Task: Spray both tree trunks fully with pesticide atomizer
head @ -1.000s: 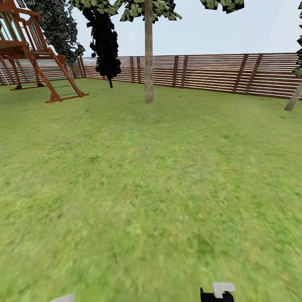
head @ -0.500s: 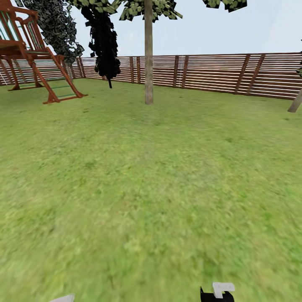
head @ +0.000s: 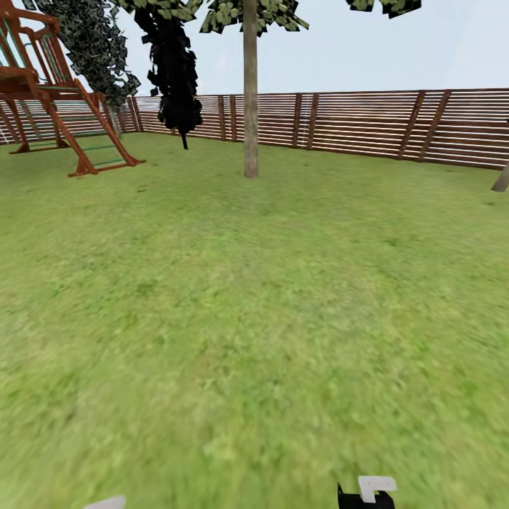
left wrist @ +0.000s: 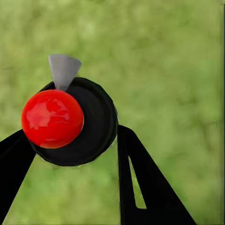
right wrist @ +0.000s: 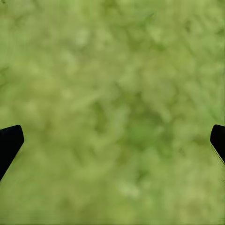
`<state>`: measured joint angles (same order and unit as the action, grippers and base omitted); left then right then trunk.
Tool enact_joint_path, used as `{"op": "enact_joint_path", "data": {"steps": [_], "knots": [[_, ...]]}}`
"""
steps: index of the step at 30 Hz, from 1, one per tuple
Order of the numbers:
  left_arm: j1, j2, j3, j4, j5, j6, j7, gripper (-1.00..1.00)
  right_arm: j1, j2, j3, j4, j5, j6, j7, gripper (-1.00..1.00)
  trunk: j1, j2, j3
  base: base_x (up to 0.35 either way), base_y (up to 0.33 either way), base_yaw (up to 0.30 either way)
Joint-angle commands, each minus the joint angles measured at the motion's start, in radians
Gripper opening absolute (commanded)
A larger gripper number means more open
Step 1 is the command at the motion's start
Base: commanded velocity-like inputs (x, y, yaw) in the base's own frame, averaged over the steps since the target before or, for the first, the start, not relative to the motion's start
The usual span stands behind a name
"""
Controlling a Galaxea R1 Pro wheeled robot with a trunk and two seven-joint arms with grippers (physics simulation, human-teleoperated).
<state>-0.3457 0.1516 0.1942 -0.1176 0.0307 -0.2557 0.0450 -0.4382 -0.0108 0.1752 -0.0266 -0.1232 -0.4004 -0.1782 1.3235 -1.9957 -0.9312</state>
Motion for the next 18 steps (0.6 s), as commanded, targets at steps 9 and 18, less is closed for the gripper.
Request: {"op": "enact_joint_path", "data": {"steps": [9,18], "knots": [[-0.001,0.0,0.0,0.001,0.003,-0.004,0.001,-1.0,0.0,0.0,0.009,0.001,-0.01,-0.003,-0.001,1.0,0.0,0.0,-0.001,0.344,0.0,0.0],[-0.001,0.0,0.0,0.001,0.003,-0.004,0.001,-1.0,0.0,0.0,0.009,0.001,-0.01,-0.003,-0.001,1.0,0.0,0.0,-0.001,0.344,0.0,0.0]]}}
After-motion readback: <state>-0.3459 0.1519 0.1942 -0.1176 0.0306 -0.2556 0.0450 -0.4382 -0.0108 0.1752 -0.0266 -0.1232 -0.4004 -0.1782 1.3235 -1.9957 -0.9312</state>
